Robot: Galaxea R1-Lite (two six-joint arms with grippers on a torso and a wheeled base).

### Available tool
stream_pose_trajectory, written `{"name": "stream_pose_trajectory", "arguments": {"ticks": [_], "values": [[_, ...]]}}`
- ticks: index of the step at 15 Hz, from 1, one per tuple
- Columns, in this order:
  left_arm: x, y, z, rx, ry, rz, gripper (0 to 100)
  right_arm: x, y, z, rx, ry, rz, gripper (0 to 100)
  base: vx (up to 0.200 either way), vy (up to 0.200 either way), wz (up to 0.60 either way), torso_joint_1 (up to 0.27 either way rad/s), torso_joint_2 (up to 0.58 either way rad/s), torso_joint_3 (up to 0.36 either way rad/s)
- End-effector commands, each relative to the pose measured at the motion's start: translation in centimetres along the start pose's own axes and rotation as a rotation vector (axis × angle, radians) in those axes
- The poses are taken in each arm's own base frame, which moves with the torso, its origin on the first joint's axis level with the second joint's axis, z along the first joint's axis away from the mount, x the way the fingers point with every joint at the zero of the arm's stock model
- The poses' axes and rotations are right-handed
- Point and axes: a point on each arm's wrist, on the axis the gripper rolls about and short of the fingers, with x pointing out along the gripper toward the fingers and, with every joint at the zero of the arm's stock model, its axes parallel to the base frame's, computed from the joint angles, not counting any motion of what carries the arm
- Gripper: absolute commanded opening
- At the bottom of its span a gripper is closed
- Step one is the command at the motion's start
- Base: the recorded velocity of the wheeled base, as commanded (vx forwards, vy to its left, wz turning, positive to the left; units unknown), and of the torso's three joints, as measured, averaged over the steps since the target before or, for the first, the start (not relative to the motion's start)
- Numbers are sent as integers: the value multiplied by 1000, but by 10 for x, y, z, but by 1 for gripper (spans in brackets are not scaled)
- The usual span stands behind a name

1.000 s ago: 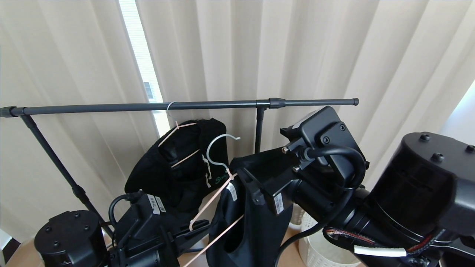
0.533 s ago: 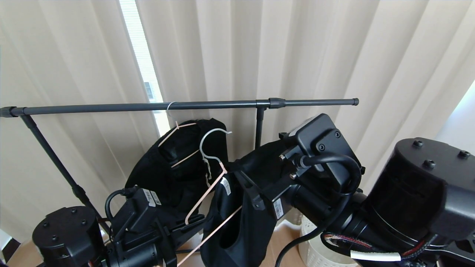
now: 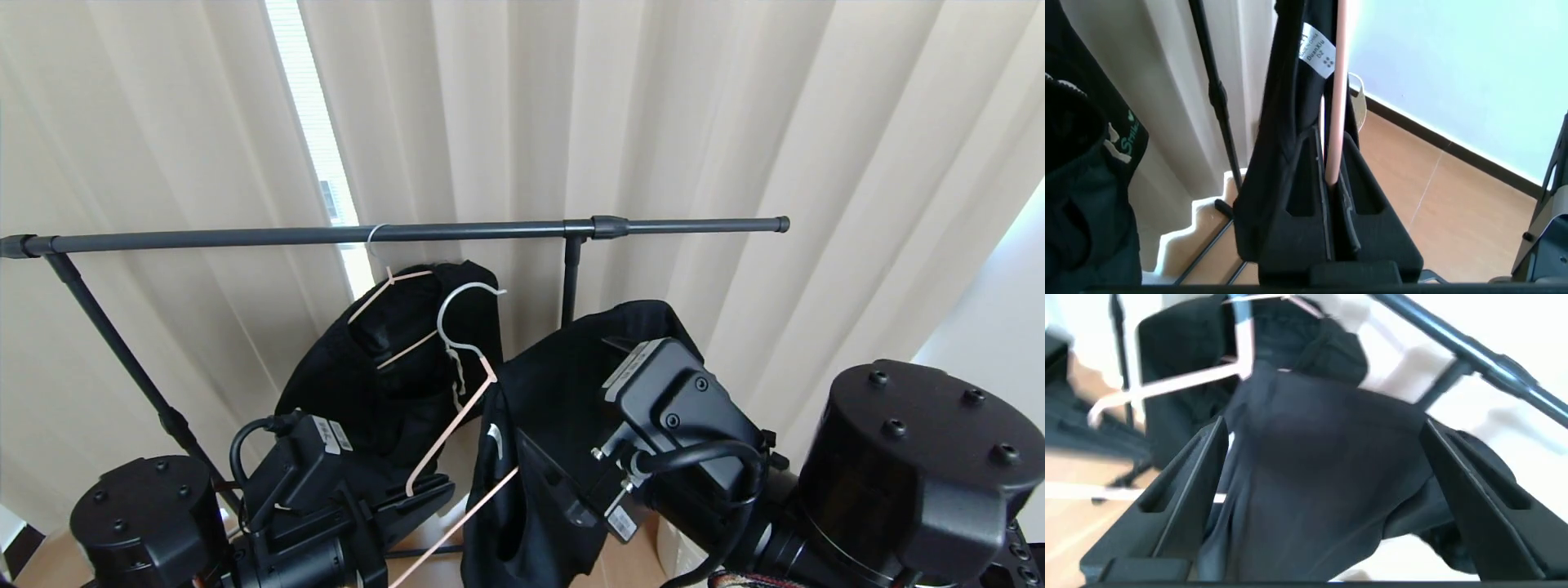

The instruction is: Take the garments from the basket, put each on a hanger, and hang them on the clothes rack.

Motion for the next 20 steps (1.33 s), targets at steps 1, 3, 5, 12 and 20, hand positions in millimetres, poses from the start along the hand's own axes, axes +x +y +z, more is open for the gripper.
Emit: {"name": "stream_pose_trajectory", "arguments": {"ticks": [1,3,5,12,20], "values": [[-1,0,-1,-2,6,-5,0,-13,-4,-2,-30,-18,57,100,0,0,0,0,0,0],[-2,-1,-5,-8,22,-26,0,-23,-15,-3,-46,34,74,100,0,0,0,0,0,0],[-6,5,-12,-14,52,-50,0,-30,-32,-2,-56,101,150,100,0,0,0,0,0,0],[-4,3,-16,71,64,-125,0,-36,-76,54,-95,374,422,100,0,0,0,0,0,0],[-5,-10,-7,102,19,-177,0,1,-137,36,-313,348,750,100,0,0,0,0,0,0]]}}
